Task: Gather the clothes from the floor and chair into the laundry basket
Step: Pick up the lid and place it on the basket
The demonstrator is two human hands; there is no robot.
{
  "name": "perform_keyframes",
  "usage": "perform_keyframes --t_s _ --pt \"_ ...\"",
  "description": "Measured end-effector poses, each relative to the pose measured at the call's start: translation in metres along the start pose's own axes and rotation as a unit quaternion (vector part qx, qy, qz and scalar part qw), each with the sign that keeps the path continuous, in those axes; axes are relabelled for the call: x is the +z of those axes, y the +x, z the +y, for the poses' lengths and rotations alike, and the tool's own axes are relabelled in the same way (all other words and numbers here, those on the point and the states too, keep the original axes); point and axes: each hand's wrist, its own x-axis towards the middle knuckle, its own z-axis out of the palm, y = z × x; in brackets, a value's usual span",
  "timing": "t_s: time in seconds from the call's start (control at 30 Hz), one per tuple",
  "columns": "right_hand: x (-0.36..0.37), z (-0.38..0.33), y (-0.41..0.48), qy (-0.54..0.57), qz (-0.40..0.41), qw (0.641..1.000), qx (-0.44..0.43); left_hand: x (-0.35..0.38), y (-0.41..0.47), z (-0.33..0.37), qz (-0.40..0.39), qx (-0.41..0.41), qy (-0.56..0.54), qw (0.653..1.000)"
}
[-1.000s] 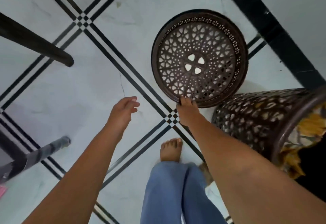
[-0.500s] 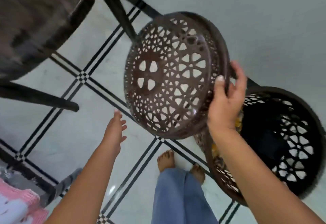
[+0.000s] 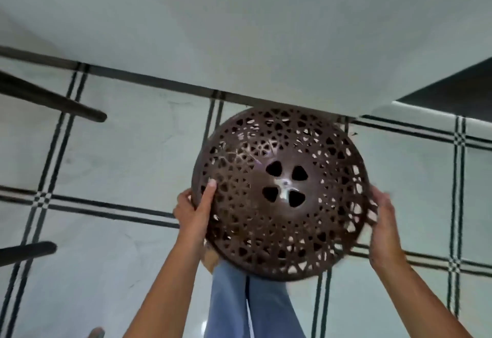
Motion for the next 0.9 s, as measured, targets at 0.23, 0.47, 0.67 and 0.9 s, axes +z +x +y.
perform_keyframes --t_s 0.23,0.47,0.67,0.9 --pt "-0.003 0.044 0.013 -0.209 -0.138 0.968 -0.01 0.021 -0.013 -0.013 -0.024 0.087 0.065 0.994" --pt "0.004 0.052 0.009 -0.28 -0.114 0.95 -0.077 0.019 -0.01 -0.007 -0.071 0.052 0.115 0.989" --pt "-0.001 0.046 0.032 -0.285 -0.111 0.942 -0.135 0.027 -0.008 -0.005 -0.122 0.006 0.119 0.985" --pt "0.006 0.041 0.012 -0.497 -0.156 0.84 -0.151 0.063 -0.019 0.004 -0.163 -0.06 0.093 0.98"
